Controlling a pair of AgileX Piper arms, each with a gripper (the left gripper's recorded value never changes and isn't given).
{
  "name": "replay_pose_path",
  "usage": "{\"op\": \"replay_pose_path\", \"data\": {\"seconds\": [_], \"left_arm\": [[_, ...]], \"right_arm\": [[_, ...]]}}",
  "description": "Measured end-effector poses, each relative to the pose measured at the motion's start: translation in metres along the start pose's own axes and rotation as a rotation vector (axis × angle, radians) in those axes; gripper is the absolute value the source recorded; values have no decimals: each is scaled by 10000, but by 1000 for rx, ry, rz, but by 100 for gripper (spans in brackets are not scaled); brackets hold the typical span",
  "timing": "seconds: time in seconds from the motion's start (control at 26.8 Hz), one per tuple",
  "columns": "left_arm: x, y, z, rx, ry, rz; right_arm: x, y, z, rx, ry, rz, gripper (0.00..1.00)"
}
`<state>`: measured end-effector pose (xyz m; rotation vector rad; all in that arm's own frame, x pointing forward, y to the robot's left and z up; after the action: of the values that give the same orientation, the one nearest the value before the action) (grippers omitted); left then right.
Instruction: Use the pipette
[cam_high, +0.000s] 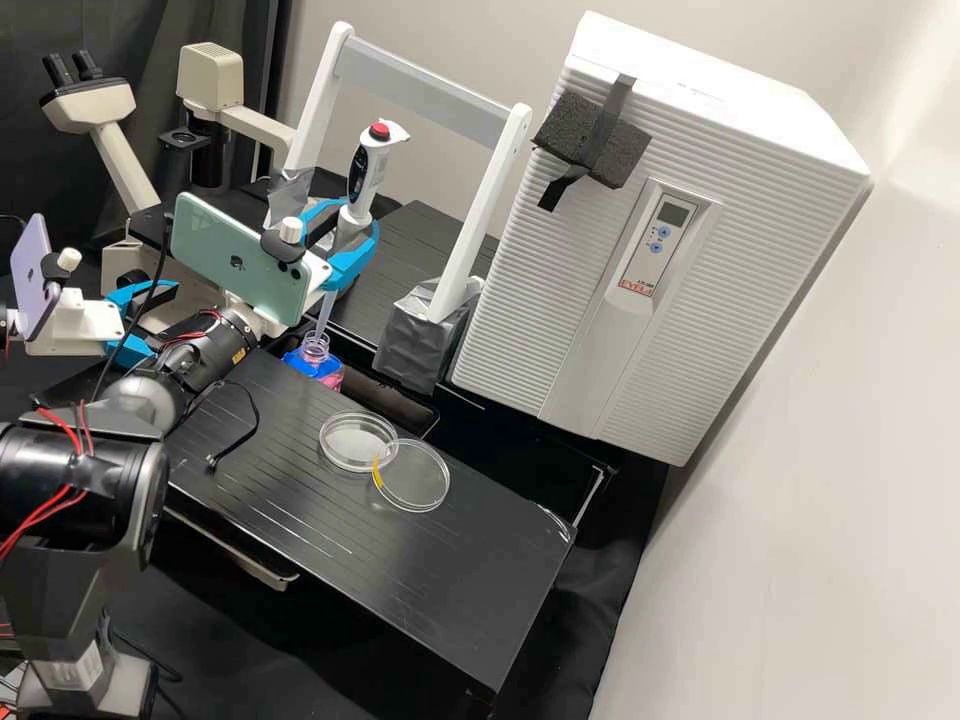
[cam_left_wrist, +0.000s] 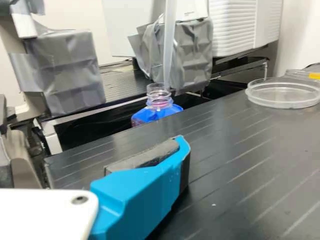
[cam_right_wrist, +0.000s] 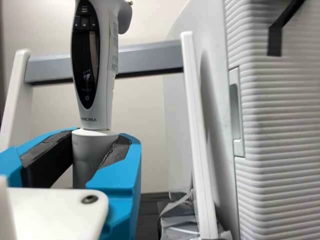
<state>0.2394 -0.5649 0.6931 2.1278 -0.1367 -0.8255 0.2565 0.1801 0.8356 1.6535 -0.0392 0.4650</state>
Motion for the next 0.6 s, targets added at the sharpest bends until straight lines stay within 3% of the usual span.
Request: {"op": "replay_pose_path", "data": {"seconds": [0.15, 0.22, 0.41, 0.6], "left_arm": [[-17, -23, 34, -7, -13, -2], [-17, -23, 34, -8, -13, -2], [-17, -23, 34, -8, -13, -2], [-10, -32, 49, 6, -32, 2]], "right_arm": [[-110, 130, 35, -13, -3, 13, 0], [-200, 277, 38, -47, 0, 42, 0], [-389, 527, 31, -81, 2, 97, 0], [-562, 704, -4, -105, 22, 140, 0]]}}
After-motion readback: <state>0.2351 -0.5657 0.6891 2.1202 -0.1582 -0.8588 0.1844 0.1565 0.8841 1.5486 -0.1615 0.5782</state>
